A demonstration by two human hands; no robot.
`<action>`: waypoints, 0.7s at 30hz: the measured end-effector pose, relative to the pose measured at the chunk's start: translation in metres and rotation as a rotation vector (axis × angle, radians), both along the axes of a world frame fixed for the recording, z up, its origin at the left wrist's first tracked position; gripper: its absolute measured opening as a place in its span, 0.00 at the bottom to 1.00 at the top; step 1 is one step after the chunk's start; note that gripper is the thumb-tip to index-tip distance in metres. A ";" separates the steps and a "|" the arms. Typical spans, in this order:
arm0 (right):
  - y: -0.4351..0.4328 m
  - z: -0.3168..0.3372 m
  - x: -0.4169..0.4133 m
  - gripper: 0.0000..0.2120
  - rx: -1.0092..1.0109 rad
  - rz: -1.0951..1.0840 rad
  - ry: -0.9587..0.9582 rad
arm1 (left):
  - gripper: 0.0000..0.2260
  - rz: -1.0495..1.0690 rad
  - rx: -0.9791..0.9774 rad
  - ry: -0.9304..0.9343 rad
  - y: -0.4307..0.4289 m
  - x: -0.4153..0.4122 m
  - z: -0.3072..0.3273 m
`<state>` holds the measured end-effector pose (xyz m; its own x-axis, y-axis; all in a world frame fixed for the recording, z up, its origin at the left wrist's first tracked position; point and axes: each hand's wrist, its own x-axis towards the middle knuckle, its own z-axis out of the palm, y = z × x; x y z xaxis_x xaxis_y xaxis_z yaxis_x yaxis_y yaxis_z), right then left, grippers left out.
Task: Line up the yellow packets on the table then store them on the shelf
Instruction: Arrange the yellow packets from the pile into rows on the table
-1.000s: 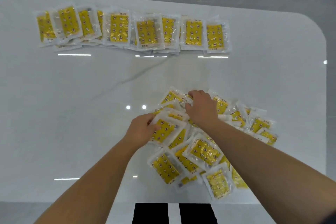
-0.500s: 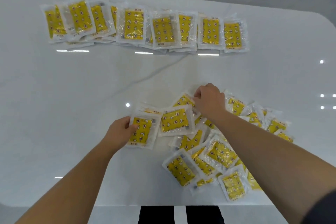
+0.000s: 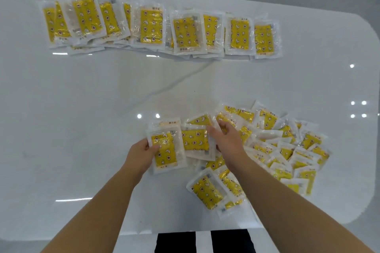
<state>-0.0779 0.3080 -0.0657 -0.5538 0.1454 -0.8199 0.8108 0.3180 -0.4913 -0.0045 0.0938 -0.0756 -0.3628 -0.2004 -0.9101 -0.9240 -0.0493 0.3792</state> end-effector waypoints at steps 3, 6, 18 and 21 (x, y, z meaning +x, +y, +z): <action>-0.009 -0.007 0.015 0.21 -0.268 -0.298 -0.064 | 0.07 0.113 0.022 -0.025 0.009 -0.001 -0.005; -0.016 -0.014 0.024 0.31 -0.508 -0.490 -0.112 | 0.06 0.213 0.035 -0.040 0.014 0.000 -0.010; -0.047 -0.015 0.024 0.09 -0.405 -0.638 -0.026 | 0.09 0.273 0.002 -0.092 0.021 -0.007 -0.017; -0.050 -0.017 0.012 0.03 -0.195 -0.519 0.074 | 0.06 0.206 0.009 -0.094 0.016 -0.010 -0.012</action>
<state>-0.0656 0.2576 -0.0830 -0.5069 0.2643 -0.8205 0.7978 -0.2164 -0.5627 -0.0145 0.1098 -0.0873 -0.2284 -0.2533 -0.9400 -0.9254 -0.2435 0.2905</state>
